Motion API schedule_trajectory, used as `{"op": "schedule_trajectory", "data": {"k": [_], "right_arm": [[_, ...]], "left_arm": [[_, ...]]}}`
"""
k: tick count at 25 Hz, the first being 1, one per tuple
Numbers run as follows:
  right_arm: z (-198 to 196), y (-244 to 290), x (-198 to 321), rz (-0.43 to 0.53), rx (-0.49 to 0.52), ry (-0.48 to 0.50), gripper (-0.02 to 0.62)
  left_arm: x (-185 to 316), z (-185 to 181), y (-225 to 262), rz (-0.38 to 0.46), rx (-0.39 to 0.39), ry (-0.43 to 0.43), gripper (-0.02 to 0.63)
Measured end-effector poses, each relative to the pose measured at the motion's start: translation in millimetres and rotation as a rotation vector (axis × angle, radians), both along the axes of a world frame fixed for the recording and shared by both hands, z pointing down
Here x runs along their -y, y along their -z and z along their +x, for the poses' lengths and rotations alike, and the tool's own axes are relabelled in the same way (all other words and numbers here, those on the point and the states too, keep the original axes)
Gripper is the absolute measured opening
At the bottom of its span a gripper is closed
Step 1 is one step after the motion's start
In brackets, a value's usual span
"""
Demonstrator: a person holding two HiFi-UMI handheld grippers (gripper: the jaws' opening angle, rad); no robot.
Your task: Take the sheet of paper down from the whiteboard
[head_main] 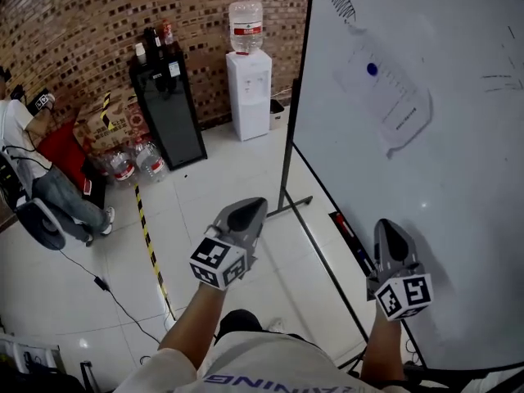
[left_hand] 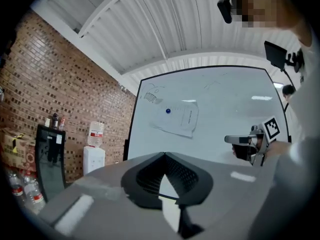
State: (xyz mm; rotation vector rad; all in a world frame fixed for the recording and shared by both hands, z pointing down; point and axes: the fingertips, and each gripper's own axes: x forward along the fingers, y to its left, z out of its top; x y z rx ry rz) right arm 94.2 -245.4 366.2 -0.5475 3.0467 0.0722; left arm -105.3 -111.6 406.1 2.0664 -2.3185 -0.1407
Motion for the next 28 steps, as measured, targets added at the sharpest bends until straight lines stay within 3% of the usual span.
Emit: {"op": "schedule_trajectory", "data": {"k": [8,17,23,28], "right_arm": [[-17,22,47,0.038,0.009,-0.104,0.006],[-43,47,91,0.071,0.038,-0.407,0.006],[-47,67,99,0.118,0.06,-0.604,0.006],[-37,71,90,0.113,0.065,-0.708,0.006]], "left_arm": [[97,-33,14,0.015,0.01,-0.159,0.002],[212,-64,38,0.032,0.066,-0.482,0.002],[251,-68,65,0.084,0.099,-0.675,0.002],[266,-59,78,0.113,0.103,-0.762,0.002]]}}
